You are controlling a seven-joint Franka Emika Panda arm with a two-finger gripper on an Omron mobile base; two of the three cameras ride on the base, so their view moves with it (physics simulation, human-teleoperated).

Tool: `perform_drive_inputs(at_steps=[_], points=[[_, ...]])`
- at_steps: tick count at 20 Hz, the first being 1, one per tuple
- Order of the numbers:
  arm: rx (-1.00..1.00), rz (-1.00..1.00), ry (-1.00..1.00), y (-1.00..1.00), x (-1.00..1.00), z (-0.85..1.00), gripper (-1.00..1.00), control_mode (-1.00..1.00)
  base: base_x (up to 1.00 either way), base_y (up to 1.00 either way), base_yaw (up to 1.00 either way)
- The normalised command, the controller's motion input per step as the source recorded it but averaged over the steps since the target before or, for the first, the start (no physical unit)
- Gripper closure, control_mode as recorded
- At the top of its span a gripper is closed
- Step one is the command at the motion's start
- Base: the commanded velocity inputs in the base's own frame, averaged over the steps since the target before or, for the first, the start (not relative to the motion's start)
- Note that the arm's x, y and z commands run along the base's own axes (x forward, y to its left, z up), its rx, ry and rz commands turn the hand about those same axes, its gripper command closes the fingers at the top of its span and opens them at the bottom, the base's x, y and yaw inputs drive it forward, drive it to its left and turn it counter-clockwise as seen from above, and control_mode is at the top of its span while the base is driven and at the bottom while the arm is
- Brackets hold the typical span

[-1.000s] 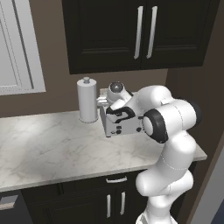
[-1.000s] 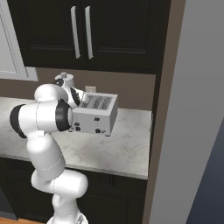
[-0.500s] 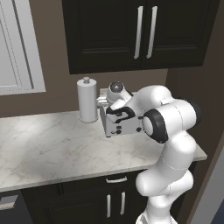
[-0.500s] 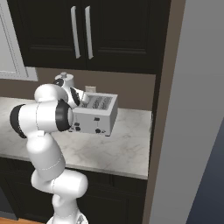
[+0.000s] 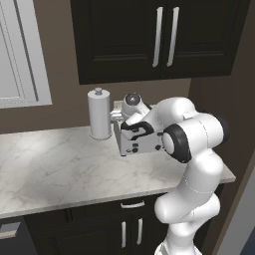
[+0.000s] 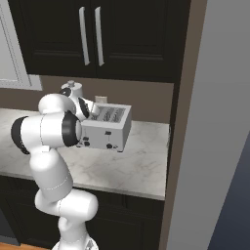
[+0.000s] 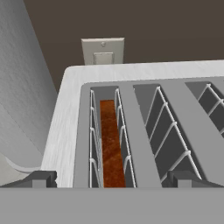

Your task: Start the toaster. Once the lever pops up, take the bread to the plate on the dining counter.

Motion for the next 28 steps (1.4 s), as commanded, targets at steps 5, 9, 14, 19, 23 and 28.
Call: perform_drive_inputs(at_steps=[5, 9, 14, 19, 23, 28], points=[[0.0, 0.0, 0.0, 0.0, 0.0, 0.0, -1.0, -1.0, 0.0, 0.0, 0.0], [0.0, 0.0, 0.0, 0.0, 0.0, 0.0, -1.0, -1.0, 0.0, 0.0, 0.0], [0.0, 0.0, 0.0, 0.0, 0.0, 0.0, -1.0, -1.0, 0.0, 0.0, 0.0], [0.0, 0.0, 0.0, 0.0, 0.0, 0.0, -1.0, -1.0, 0.0, 0.0, 0.0], [0.0, 0.0, 0.0, 0.0, 0.0, 0.0, -1.0, -1.0, 0.0, 0.0, 0.0], [0.0, 0.0, 0.0, 0.0, 0.0, 0.0, -1.0, -1.0, 0.0, 0.0, 0.0]])
